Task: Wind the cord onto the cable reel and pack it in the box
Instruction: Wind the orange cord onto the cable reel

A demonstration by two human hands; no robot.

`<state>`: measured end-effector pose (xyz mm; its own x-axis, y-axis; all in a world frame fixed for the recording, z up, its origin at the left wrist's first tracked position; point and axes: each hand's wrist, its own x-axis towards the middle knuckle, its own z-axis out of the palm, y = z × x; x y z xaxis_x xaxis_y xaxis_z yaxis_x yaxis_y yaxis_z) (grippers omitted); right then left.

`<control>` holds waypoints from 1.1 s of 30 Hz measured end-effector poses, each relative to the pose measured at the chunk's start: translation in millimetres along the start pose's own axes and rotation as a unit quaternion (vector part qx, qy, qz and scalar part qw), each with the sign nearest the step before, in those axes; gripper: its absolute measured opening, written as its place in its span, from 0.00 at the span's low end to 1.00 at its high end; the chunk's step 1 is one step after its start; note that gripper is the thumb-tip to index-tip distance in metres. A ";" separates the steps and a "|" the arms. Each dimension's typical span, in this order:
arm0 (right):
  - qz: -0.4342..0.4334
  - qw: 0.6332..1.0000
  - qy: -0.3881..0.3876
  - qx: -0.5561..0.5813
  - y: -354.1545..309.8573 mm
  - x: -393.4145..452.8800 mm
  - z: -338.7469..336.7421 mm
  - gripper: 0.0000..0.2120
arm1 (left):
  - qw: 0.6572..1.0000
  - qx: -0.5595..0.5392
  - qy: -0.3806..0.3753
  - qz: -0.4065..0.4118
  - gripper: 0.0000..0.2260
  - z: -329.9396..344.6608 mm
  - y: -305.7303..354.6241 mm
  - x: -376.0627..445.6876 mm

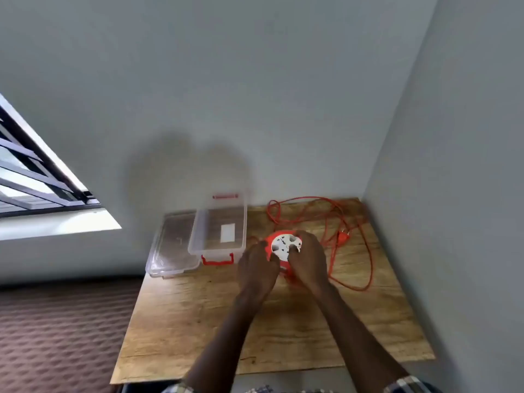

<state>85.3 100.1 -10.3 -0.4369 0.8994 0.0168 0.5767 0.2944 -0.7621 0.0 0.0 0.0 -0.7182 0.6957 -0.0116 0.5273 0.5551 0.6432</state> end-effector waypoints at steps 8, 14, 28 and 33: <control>0.094 0.994 -0.055 -0.030 54.5 19.2 19.6 0.24 | 0.956 -0.211 -0.037 -0.201 0.16 48.8 -18.6 6.4; 0.136 0.988 -0.045 0.051 68.5 30.3 25.3 0.29 | 0.937 -0.248 -0.010 -0.244 0.20 75.1 -22.7 18.3; 0.165 0.933 -0.153 0.280 47.0 52.7 -20.1 0.36 | 0.886 -0.406 0.141 -0.177 0.16 64.1 5.2 -1.7; 0.168 0.911 -0.147 0.348 13.0 48.8 -41.6 0.18 | 0.860 -0.468 0.165 -0.122 0.09 19.9 23.0 15.6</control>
<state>100.2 161.2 7.5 -0.5411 0.7460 -0.3881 0.1792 -0.3486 -0.9200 10.0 32.7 -0.7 -0.9270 0.3573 -0.1138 -0.1410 -0.0511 0.9887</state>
